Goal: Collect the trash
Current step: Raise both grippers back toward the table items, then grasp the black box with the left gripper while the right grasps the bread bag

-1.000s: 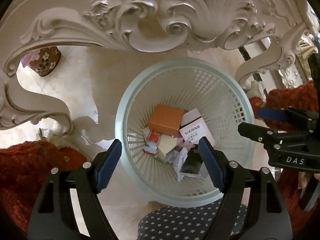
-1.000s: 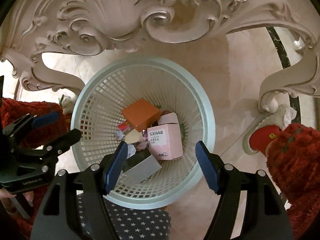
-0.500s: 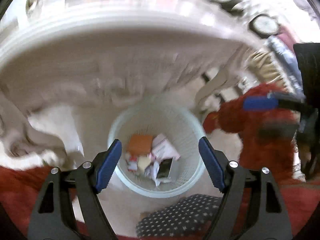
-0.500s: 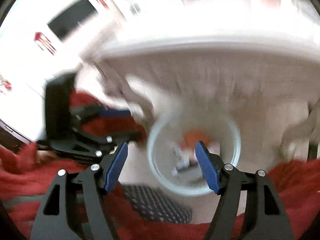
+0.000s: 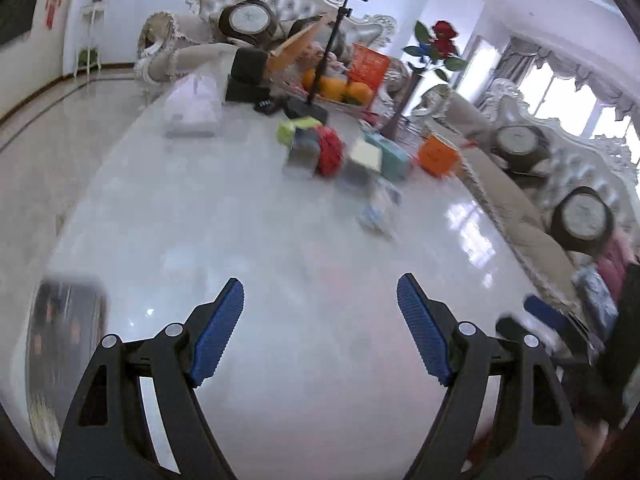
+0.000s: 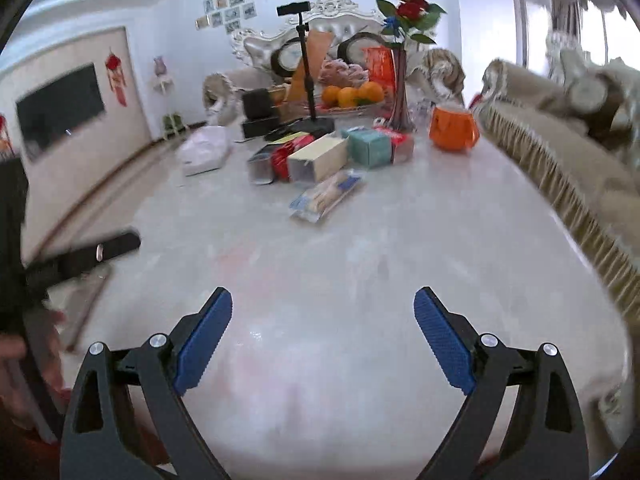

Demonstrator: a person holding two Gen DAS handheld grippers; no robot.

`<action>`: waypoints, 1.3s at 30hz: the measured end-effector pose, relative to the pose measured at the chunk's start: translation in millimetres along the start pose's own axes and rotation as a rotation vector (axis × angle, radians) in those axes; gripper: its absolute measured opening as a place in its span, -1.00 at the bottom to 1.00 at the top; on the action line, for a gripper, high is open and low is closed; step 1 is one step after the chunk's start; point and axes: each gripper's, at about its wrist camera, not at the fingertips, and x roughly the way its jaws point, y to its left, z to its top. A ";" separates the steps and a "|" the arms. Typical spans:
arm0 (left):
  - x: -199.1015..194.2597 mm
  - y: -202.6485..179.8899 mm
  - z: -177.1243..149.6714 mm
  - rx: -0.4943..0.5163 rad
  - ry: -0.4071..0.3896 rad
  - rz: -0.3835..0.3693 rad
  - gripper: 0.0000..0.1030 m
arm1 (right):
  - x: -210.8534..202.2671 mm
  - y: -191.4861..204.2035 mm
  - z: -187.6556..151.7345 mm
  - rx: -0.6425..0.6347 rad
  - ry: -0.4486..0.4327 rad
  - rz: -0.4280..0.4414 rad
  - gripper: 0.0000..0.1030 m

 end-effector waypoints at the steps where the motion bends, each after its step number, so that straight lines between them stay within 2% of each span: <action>1: 10.8 -1.2 9.3 0.008 -0.003 0.020 0.50 | 7.9 -5.4 4.1 -0.004 0.003 -0.003 0.71; 4: 54.5 -2.0 44.0 -0.004 0.007 0.076 0.50 | 45.4 -0.1 22.5 0.002 0.036 -0.023 0.71; 9: 122.1 6.6 88.0 -0.023 0.064 0.097 0.50 | 102.0 13.2 52.2 -0.031 0.080 -0.081 0.71; 16: 174.5 11.7 114.3 0.029 0.122 0.115 0.50 | 171.3 25.9 83.1 -0.070 0.140 -0.184 0.71; 22: 201.7 9.9 124.9 0.090 0.175 0.131 0.50 | 185.7 5.2 82.0 -0.092 0.211 -0.195 0.71; 23: 204.9 9.7 126.4 0.093 0.185 0.132 0.50 | 184.8 -3.7 79.5 -0.089 0.217 -0.173 0.71; 26: 213.8 9.6 132.2 0.080 0.204 0.103 0.50 | 184.3 -21.2 77.7 -0.068 0.226 -0.174 0.71; 31: 224.7 1.5 141.9 0.126 0.229 0.119 0.50 | 173.6 -34.9 71.5 -0.136 0.214 -0.203 0.71; 36: 230.7 2.5 148.2 0.125 0.244 0.098 0.50 | 174.9 -52.0 75.4 -0.076 0.221 -0.133 0.71; 39: 221.4 14.8 149.3 0.142 0.221 0.116 0.50 | 176.5 -55.4 77.3 -0.057 0.221 -0.073 0.71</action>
